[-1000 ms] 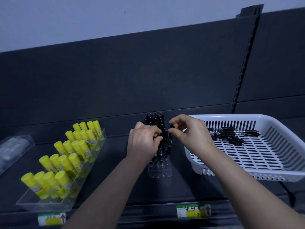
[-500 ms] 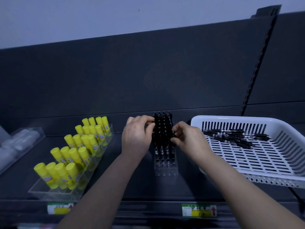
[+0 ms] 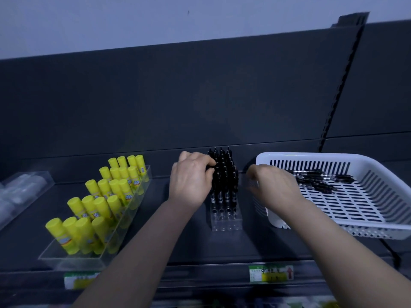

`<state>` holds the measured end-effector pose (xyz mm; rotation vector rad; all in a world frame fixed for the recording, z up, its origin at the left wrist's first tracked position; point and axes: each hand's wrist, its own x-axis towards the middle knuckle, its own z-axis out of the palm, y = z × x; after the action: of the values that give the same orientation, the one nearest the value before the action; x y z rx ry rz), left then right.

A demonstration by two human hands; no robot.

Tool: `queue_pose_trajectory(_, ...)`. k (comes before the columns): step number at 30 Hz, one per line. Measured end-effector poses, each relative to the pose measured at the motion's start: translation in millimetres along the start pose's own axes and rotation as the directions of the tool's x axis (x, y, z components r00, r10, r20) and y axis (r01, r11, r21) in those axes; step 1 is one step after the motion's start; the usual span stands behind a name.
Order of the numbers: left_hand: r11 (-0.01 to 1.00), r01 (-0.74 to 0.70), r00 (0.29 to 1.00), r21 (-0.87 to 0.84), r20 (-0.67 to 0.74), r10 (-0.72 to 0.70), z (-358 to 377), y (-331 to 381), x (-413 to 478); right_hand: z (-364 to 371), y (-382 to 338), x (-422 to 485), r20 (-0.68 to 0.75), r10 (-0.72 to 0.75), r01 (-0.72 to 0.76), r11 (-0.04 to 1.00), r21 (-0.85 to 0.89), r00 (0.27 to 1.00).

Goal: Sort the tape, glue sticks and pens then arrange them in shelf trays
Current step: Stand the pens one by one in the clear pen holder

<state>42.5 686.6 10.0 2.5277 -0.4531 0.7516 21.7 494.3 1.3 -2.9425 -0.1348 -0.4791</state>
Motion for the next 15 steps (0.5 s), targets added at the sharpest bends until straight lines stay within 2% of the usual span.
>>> queue_pose_trajectory(9,0.989,-0.144,0.987,-0.033,0.062,0.145,36,78,31,-10,67,-20,0.045,0.106,-0.104,0.994,-0.036,0.993)
queue_pose_trajectory(12,0.987,-0.162,0.970,-0.013,0.182,0.162,70,113,46,-17,115,-24,0.057,0.163,-0.159,0.985,-0.068,0.985)
queue_pose_trajectory(15,0.983,-0.183,0.906,0.002,0.390,0.167,111,148,59,-22,171,-28,0.080,0.241,-0.234,0.968,-0.095,0.967)
